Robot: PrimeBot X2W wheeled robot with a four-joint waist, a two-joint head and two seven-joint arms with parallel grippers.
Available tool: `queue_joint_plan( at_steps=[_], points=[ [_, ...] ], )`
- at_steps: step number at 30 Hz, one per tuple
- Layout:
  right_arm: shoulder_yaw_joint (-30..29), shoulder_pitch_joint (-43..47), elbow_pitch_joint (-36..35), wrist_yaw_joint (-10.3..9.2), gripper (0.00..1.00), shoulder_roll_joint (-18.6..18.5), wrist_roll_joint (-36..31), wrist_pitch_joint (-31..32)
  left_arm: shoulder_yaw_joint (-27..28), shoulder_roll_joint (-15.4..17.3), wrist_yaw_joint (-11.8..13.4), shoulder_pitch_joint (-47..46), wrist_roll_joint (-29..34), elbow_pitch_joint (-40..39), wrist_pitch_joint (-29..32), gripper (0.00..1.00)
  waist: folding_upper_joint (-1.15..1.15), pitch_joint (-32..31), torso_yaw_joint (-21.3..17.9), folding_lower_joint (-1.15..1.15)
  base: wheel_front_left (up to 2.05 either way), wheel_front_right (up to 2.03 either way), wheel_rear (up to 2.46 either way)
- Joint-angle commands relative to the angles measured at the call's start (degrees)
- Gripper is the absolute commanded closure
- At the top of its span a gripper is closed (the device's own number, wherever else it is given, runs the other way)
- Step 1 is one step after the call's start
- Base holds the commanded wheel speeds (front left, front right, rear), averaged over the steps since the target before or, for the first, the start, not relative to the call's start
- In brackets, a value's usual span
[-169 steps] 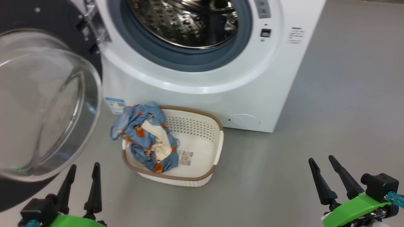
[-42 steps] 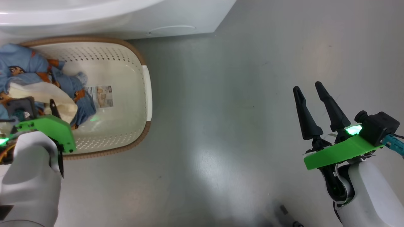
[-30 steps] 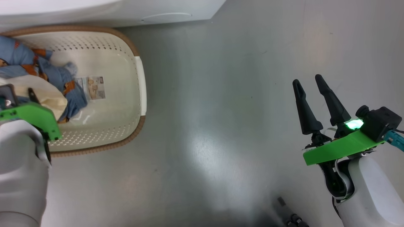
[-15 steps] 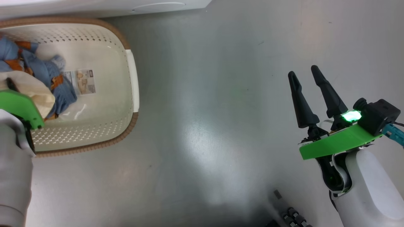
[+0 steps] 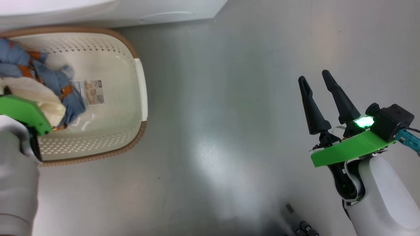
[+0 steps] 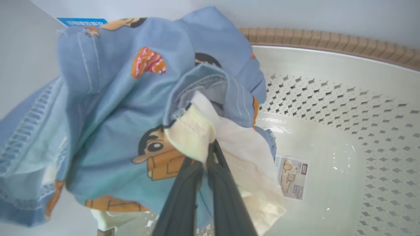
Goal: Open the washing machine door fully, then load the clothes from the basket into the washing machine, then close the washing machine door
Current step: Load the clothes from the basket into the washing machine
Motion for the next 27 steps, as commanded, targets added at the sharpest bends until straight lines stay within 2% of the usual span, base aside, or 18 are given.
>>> queue_joint_plan(
  at_steps=[1,11,20,27],
  points=[
    [1.14,2.38,-0.88,0.09,0.00,-0.35,-0.50,-0.68,1.31,2.21,-0.36,2.81,-0.68,-0.37,-0.96,1.00,0.00,-1.22,0.60,0.00,0.00,0.00,0.00],
    [1.19,4.01,0.69,0.09,0.00,-0.16,-0.05,-0.68,3.10,-0.27,-3.02,7.78,-3.38,-1.94,-5.26,1.00,0.00,-8.78,2.08,0.00,0.00,0.00,0.00],
    [1.10,7.92,1.99,0.09,0.00,-0.54,0.62,-0.68,5.46,-2.49,-4.79,18.49,-1.67,-16.27,-5.36,1.00,0.00,-17.60,3.09,0.00,0.00,0.00,0.00],
    [0.51,11.41,2.37,0.09,0.00,-1.66,0.93,-0.68,7.12,-4.74,-9.35,26.08,1.10,-25.84,-5.37,1.00,0.00,-23.56,3.64,0.00,0.00,0.00,0.00]
  ],
)
